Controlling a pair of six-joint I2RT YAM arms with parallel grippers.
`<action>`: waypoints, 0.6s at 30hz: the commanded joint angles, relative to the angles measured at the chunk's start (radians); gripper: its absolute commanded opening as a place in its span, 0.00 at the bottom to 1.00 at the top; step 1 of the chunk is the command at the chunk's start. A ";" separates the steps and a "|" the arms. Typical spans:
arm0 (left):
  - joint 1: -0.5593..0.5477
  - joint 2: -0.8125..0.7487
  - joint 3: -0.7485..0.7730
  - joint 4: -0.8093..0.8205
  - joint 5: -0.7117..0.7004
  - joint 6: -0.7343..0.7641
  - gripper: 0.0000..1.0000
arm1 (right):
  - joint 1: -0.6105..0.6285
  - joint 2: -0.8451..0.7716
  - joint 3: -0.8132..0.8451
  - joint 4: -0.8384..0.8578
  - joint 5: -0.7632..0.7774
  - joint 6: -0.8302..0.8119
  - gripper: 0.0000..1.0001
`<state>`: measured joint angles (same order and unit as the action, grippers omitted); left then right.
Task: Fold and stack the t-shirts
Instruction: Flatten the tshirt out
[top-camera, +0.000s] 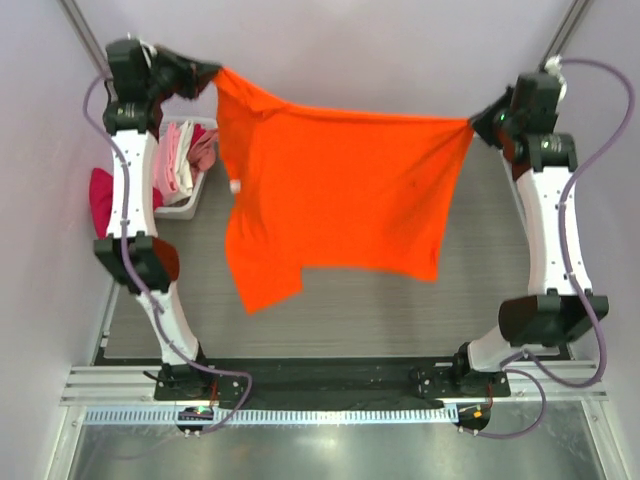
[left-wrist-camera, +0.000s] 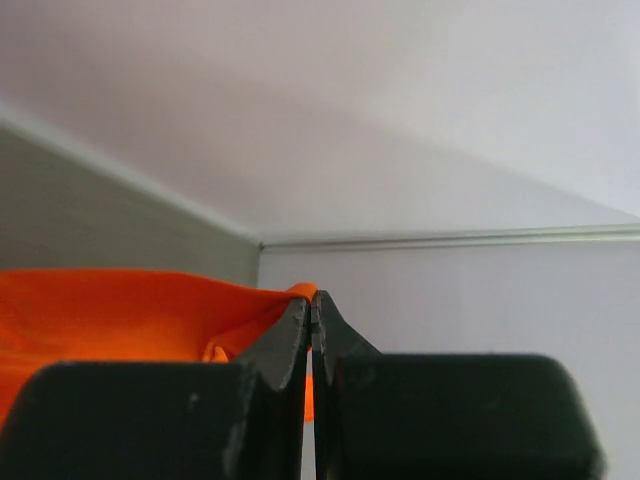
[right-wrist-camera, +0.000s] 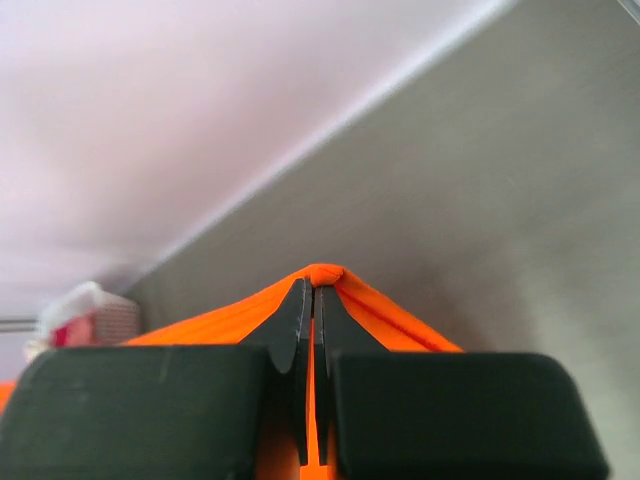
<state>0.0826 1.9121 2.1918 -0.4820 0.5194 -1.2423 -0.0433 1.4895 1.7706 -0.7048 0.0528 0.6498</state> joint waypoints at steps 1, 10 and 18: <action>0.014 0.094 0.501 0.062 0.022 -0.061 0.00 | -0.018 0.060 0.336 0.013 -0.018 0.011 0.01; 0.016 -0.063 0.050 0.267 0.039 0.006 0.00 | -0.069 0.149 0.370 0.025 -0.168 0.054 0.01; -0.050 -0.343 -0.722 0.373 -0.010 0.136 0.00 | -0.128 -0.044 -0.317 0.267 -0.200 0.086 0.01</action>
<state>0.0586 1.6455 1.6512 -0.1612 0.5243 -1.1843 -0.1341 1.5299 1.6119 -0.5156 -0.1177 0.7120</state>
